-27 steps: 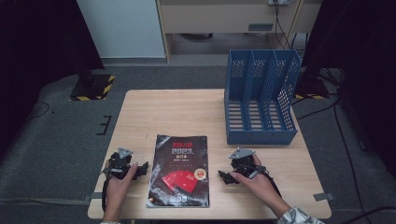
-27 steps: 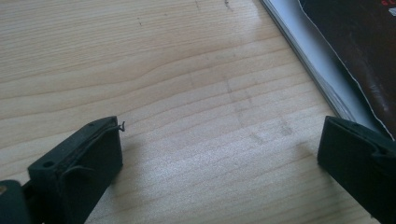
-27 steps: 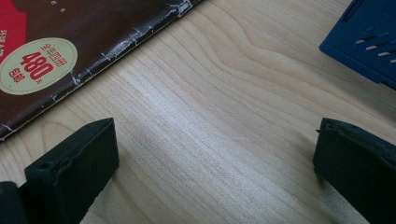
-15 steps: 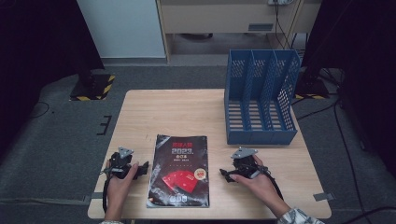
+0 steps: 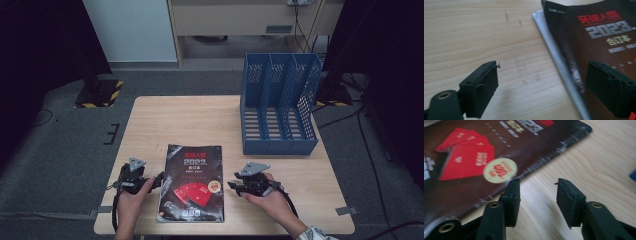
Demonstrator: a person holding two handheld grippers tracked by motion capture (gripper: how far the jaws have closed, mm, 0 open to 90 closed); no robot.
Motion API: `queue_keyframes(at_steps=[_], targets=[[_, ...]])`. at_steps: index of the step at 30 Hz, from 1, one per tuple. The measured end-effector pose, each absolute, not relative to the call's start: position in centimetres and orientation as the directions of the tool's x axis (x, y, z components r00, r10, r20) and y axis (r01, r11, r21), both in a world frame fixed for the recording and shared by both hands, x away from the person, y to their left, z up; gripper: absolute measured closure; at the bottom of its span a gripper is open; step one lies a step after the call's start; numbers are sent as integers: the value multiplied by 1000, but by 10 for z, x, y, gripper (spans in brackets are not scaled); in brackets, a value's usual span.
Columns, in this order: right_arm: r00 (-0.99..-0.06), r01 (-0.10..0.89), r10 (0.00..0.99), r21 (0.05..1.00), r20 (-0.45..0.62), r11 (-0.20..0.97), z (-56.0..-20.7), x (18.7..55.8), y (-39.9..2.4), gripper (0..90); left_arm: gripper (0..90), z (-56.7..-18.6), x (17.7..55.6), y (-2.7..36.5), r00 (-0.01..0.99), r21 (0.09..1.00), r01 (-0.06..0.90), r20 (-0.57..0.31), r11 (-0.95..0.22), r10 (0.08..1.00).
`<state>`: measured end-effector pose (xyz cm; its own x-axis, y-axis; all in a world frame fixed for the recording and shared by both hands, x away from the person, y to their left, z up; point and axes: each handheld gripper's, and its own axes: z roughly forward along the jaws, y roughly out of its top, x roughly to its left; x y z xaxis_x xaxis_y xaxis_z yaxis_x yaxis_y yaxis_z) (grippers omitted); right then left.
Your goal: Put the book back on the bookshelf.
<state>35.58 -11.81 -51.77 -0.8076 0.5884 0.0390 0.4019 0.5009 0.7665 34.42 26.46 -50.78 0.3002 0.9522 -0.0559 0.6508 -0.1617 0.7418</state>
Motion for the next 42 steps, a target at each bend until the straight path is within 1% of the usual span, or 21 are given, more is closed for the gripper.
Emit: queue_keyframes(at_steps=[4,5,9,10,13,15,16,17,19,25,27,32,33,34,36,37,39,40,41,42], targets=[[-824,376,566,777,32,505,-515,351,-110,560,162,-505,340,254,321,744,644,-49,-180,946],[-829,372,559,782,38,499,-515,349,-105,511,177,-505,339,249,323,745,642,-52,-179,945],[-833,389,549,774,65,499,-520,348,-98,416,227,-508,343,237,340,727,650,-21,-219,940],[-833,389,549,774,65,499,-520,348,-98,416,233,-508,343,237,340,727,650,-21,-219,940],[-848,389,523,770,85,506,-524,344,-87,337,249,-514,348,234,347,699,675,-15,-239,938],[-853,394,513,764,97,510,-526,343,-81,292,251,-517,349,232,352,687,687,-29,-238,935],[-853,394,513,764,97,510,-526,343,-81,292,249,-517,349,232,352,687,687,-29,-238,935],[-858,394,506,746,89,536,-531,342,-72,257,245,-519,351,230,353,679,692,-21,-245,935],[-857,387,511,742,69,548,-533,339,-67,210,235,-521,353,229,351,674,696,-20,-247,936],[-849,392,525,743,63,543,-535,338,-65,181,210,-525,354,229,350,676,700,-42,-231,936],[-841,408,535,745,82,528,-537,338,-66,170,214,-526,354,229,353,677,702,-60,-221,934],[-840,406,538,746,76,528,-537,338,-65,173,262,-526,354,225,383,685,693,-85,-225,920],[-841,404,536,745,74,531,-537,338,-65,174,257,-525,354,222,387,682,695,-89,-227,918],[-841,404,536,745,74,531,-537,337,-65,174,265,-525,354,221,388,679,695,-76,-238,918],[-841,404,535,745,74,531,-537,338,-65,174,297,-524,354,221,385,676,698,-75,-237,920],[-841,404,536,745,74,531,-537,337,-65,174,328,-521,353,223,372,691,691,-89,-212,924],[-842,403,535,745,73,532,-537,337,-65,173,347,-518,352,225,378,703,682,-101,-202,920],[-842,402,534,745,73,533,-537,338,-65,173,392,-517,350,225,385,709,678,-121,-192,915],[-842,402,534,745,73,533,-537,338,-65,173,401,-517,350,225,385,709,678,-121,-192,915],[-843,402,533,744,72,534,-537,338,-66,174,449,-516,348,224,398,715,673,-137,-188,907]])
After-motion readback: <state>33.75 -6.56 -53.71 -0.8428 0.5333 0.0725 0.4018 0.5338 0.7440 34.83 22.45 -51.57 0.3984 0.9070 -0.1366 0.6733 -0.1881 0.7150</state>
